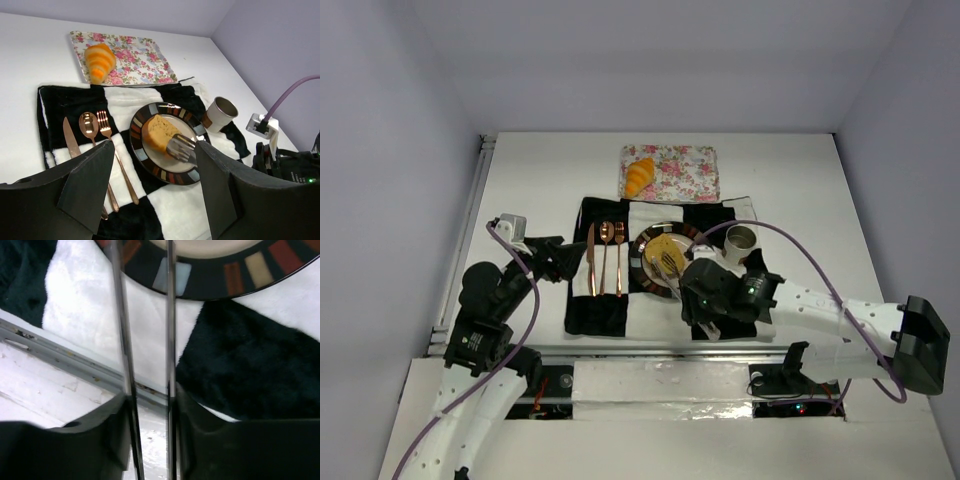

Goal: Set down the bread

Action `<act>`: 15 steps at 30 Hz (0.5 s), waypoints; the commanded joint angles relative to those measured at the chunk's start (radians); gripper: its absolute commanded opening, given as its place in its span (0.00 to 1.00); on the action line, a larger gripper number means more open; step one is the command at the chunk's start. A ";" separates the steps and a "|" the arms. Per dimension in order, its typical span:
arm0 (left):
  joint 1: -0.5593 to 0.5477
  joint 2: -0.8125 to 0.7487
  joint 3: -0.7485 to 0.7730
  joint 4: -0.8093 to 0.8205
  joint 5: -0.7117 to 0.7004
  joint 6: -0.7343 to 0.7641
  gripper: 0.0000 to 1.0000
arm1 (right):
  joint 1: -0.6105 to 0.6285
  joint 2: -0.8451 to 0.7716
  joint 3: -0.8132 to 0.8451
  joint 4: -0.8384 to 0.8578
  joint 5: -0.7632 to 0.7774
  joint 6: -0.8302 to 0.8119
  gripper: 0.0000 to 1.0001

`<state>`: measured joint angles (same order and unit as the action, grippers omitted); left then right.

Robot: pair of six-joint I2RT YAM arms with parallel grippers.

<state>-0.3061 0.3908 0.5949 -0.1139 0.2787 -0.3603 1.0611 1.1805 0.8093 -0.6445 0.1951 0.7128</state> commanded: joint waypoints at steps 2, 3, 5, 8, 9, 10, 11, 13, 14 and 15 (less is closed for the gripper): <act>-0.004 -0.015 -0.014 0.031 -0.006 -0.003 0.63 | 0.014 -0.027 0.068 0.052 -0.008 0.042 0.48; -0.004 -0.015 -0.014 0.031 -0.006 -0.002 0.63 | 0.014 -0.051 0.074 0.052 -0.009 0.043 0.49; -0.004 -0.015 -0.014 0.031 -0.004 -0.003 0.63 | 0.014 -0.077 0.097 0.039 0.006 0.054 0.49; -0.004 -0.017 -0.014 0.034 0.001 -0.003 0.63 | 0.014 -0.105 0.113 0.065 0.018 0.066 0.49; -0.004 -0.018 -0.014 0.034 0.001 -0.003 0.63 | 0.014 -0.102 0.117 0.075 0.030 0.071 0.49; -0.004 -0.018 -0.015 0.034 0.002 -0.003 0.63 | 0.014 -0.081 0.120 0.101 0.044 0.071 0.49; -0.004 -0.020 -0.015 0.036 0.004 -0.002 0.63 | 0.005 -0.059 0.135 0.112 0.059 0.070 0.49; -0.004 -0.020 -0.015 0.036 0.007 -0.002 0.63 | -0.045 -0.006 0.162 0.172 0.076 0.048 0.49; -0.004 -0.021 -0.015 0.036 0.007 -0.003 0.63 | -0.065 0.052 0.194 0.196 0.073 0.039 0.49; -0.004 -0.021 -0.015 0.036 0.008 -0.003 0.63 | -0.087 0.082 0.214 0.225 0.061 0.030 0.49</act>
<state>-0.3061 0.3820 0.5945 -0.1143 0.2798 -0.3603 1.0233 1.1816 0.9482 -0.5629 0.2184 0.7605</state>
